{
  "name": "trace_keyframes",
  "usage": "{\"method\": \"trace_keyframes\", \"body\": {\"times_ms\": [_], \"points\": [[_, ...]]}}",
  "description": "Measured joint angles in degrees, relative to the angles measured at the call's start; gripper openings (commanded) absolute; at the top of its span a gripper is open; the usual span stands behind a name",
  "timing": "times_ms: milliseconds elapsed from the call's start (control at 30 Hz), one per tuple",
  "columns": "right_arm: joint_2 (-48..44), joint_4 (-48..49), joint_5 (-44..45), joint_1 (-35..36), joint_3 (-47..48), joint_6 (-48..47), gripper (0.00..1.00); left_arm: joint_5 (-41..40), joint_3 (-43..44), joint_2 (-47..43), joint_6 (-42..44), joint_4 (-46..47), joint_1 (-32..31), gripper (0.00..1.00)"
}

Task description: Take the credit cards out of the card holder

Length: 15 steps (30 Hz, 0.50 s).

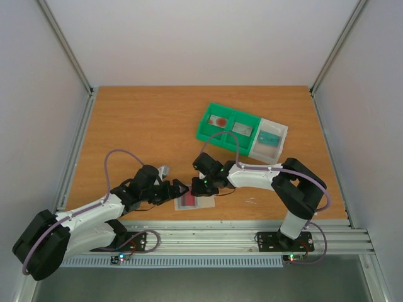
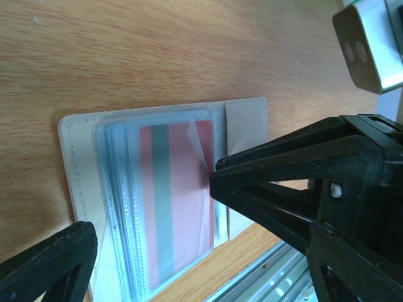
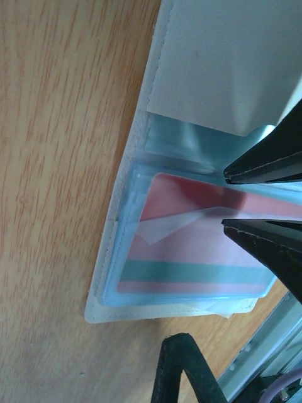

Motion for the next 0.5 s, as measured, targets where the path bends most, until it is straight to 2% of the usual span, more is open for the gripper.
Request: {"method": "trace_keyframes", "body": {"times_ms": [233,500], "points": [[0.66,2.19,-0.04,0.02,-1.36,1.18,0.07,1.77,0.0,0.0,0.2,0.81,0.0,0.93],[0.17,6.47,-0.11,0.02,-3.96,2.45,0.02,3.43,0.0,0.02,0.2,3.93,0.0,0.95]]}}
